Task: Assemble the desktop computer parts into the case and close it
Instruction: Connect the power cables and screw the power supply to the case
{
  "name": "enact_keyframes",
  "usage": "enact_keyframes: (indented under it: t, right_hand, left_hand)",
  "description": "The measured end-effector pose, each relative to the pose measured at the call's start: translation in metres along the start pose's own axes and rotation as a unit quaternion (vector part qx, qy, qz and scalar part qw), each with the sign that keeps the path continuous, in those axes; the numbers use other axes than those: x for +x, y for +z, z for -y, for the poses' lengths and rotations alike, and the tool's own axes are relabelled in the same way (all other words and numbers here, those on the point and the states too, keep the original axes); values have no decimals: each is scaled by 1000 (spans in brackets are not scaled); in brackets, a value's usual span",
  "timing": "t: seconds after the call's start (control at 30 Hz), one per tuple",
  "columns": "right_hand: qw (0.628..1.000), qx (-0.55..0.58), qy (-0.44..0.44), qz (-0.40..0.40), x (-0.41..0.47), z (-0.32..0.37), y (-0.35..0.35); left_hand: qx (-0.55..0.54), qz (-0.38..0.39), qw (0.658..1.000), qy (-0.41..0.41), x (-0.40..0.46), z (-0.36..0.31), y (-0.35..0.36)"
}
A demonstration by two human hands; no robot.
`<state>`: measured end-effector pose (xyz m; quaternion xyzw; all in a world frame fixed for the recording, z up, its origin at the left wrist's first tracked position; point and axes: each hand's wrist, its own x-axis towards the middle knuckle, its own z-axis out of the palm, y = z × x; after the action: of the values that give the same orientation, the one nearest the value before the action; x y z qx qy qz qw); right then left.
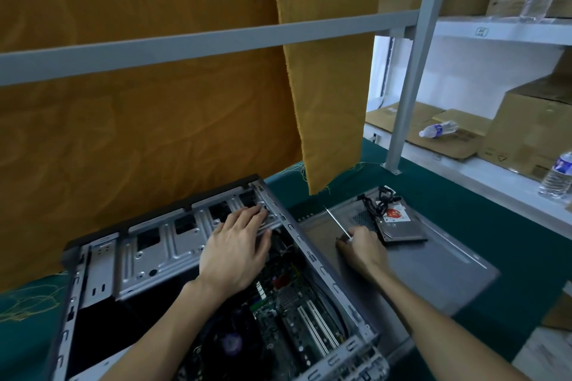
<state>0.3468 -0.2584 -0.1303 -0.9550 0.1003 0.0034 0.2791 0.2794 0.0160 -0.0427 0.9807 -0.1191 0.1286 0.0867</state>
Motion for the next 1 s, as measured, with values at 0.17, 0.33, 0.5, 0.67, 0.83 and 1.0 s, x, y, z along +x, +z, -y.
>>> enact_keyframes:
  t: [0.17,0.33,0.5,0.67,0.83,1.0]
  right_hand:
    - [999,41,5,2,-3,-3,-3]
    - [946,319,53,26,-15,7,-16]
    - [782,580,45,224,-43,37,-51]
    - [774,559,-57,291,-77,85,-84]
    - [792,548,-63,261,-112,98,-116]
    - [777,589,-58,216,-157,109,-124]
  left_hand:
    - [-9,-5,1000,0,2,3,0]
    - [-18,-10,1000,4,1,3,0]
    - [-243,-108,964,-28,2,-10,-15]
    - [-551,-79,830,-30,-1,-44,-41]
    - [-646,-41,762,-16,-9,-71,-61]
    - [-682,-28,731,-11,-34,-79,-82]
